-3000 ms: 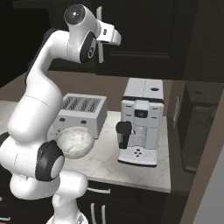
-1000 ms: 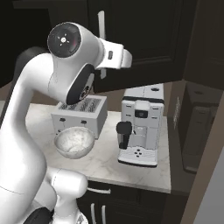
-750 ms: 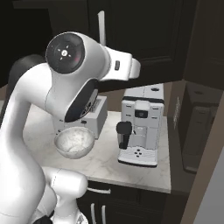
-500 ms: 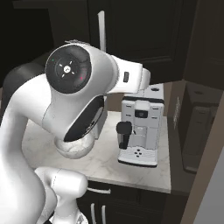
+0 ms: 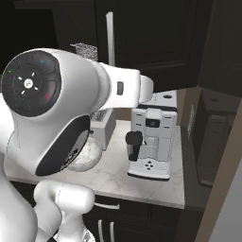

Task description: Open the cabinet and setup a tea strainer by placing it in the bowl upright.

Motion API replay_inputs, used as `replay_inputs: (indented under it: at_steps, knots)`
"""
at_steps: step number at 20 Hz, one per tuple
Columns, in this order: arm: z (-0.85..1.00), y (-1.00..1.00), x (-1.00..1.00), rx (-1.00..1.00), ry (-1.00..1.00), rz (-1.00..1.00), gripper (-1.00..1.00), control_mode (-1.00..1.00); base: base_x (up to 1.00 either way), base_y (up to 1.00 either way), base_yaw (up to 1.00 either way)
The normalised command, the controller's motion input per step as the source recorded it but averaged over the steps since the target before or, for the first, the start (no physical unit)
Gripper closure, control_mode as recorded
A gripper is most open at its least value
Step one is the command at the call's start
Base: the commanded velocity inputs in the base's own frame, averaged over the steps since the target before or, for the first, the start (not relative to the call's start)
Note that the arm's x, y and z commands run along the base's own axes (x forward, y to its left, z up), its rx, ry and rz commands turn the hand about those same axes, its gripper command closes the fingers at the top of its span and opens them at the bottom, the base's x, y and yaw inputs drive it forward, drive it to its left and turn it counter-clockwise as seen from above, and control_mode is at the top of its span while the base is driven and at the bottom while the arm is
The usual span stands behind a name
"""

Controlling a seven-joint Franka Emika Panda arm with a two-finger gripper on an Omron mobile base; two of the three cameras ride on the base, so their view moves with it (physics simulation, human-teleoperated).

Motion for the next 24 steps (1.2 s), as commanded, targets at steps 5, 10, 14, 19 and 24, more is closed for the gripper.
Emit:
replay_inputs:
  at_steps: [5, 10, 14, 19, 24]
  knots:
    - [0.00, 0.71, 0.00, -0.17, 0.00, -0.01, 1.00, -1.00, 0.00, 0.00, 0.00]
    - [0.00, 0.92, 0.00, -0.19, 0.01, -0.03, -1.00, -1.00, 0.00, 0.00, 0.00]
    - [0.02, 0.77, 0.00, -0.18, 0.00, -0.02, -1.00, -1.00, 0.00, 0.00, 0.00]
    - [0.13, 0.46, 0.09, -0.17, 0.06, -0.02, -1.00, -1.00, 0.00, 0.00, 0.00]
    - [0.02, 0.30, 0.37, -0.20, 0.25, 0.00, -1.00, -1.00, 0.00, 0.00, 0.00]
